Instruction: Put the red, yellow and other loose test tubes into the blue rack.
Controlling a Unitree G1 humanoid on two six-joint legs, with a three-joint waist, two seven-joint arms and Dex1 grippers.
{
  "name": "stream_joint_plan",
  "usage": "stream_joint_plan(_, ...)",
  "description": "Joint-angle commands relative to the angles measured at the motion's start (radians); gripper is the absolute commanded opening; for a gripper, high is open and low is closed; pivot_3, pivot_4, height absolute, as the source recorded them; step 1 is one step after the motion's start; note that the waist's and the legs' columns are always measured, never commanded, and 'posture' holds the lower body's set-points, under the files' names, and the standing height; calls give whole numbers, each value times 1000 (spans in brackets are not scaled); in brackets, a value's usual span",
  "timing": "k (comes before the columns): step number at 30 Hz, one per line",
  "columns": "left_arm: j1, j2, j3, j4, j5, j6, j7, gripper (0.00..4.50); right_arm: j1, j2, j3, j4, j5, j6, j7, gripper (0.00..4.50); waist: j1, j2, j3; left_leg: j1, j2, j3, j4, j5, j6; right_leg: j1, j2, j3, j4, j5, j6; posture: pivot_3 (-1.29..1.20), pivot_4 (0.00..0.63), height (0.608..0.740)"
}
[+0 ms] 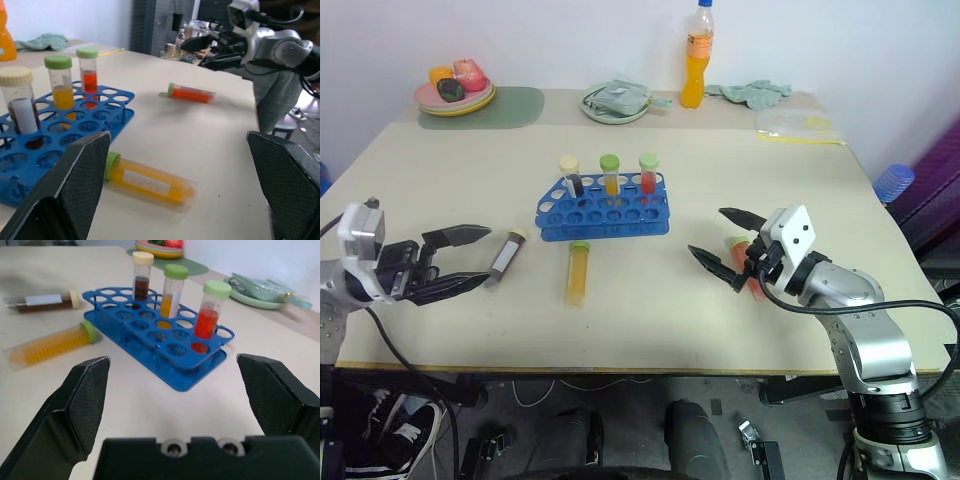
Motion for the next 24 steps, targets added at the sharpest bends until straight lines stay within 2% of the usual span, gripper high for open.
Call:
stream_joint_plan(1, -53, 11, -19, 50, 21, -34, -40, 4480, -18, 16, -16, -15, -18, -21, -41, 4500, 0, 0, 0, 0, 0, 0, 0, 0, 0, 0, 0, 0, 0, 0, 0, 0, 150, 740)
stream_joint_plan(5, -105, -16, -47, 87, 38, -51, -47, 4480, -50, 26, -43, 1, -48, -6, -113, 4500, -1, 0, 0, 0, 0, 0, 0, 0, 0, 0, 0, 0, 0, 0, 0, 0, 150, 740)
stream_joint_plan(11, -145, -41, -63, 69, 34, -50, -36, 4480, -147, -20, -58, 38, -89, 191, -232, 4500, -2, 0, 0, 0, 0, 0, 0, 0, 0, 0, 0, 0, 0, 0, 0, 0, 150, 740)
stream_joint_plan(14, -135, -55, -63, 64, 35, -60, -32, 4480, -229, -1, -88, -33, -24, 483, -351, 4500, -5, 0, 0, 0, 0, 0, 0, 0, 0, 0, 0, 0, 1, 0, 0, 0, 150, 740)
stream_joint_plan(18, -102, -84, -69, 10, 28, -55, -11, 4480, -426, -9, -147, 6, 102, 916, -394, 4500, -6, 1, 1, -1, 0, 0, 0, 0, 0, -2, 0, 1, 1, 0, 0, 0, 150, 740)
stream_joint_plan(21, -65, -90, -61, -58, 8, -32, 6, 4480, -522, -101, -20, 35, 108, 1116, -356, 4500, -3, 1, 1, -1, 1, 0, -1, 0, 0, -2, 0, 0, 1, 0, 0, 0, 150, 740)
stream_joint_plan(24, -33, -95, -57, -134, -14, -7, 42, 4480, -571, -130, 48, 90, 112, 1248, -348, 4500, -1, 0, 0, -2, 1, -1, -1, 0, 0, -2, -1, 0, 0, 0, 0, 0, 150, 740)
